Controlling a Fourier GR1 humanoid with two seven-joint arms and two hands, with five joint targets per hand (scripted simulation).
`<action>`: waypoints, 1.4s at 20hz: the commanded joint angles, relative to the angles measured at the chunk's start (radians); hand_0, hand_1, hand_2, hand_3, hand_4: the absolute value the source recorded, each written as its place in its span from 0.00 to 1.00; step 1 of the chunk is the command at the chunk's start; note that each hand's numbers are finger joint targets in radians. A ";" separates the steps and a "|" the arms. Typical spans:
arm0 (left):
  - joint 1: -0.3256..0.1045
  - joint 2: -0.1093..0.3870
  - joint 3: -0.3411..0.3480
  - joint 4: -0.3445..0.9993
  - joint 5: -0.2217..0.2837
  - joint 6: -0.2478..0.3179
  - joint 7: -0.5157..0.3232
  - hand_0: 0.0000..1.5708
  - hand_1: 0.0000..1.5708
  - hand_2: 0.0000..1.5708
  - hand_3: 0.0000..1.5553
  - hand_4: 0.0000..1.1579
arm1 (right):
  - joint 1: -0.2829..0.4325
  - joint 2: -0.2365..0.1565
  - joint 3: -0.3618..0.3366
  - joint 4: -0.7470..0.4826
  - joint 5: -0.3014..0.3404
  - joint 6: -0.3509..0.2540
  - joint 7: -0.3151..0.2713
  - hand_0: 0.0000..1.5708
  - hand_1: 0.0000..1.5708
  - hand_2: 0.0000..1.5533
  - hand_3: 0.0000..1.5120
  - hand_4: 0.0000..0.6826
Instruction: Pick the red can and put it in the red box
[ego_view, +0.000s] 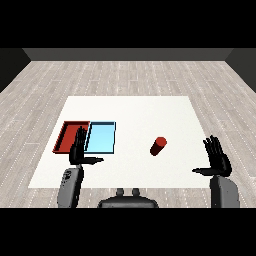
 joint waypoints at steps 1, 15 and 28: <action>0.059 0.008 0.003 -0.108 0.031 -0.015 0.039 0.00 0.00 0.00 0.00 0.00 | 0.007 0.011 -0.006 0.074 0.034 0.049 -0.069 0.00 0.00 0.00 0.00 0.00; 0.021 -0.004 0.020 -0.027 0.042 -0.022 -0.027 0.00 0.00 0.00 0.00 0.00 | -0.149 0.041 0.034 0.170 0.078 -0.006 0.020 0.00 0.00 0.00 0.00 0.00; 0.042 -0.011 0.008 -0.102 0.030 0.013 0.029 0.00 0.00 0.00 0.00 0.00 | -0.211 0.194 0.131 0.191 0.062 -0.100 0.115 0.00 0.00 0.00 0.00 0.00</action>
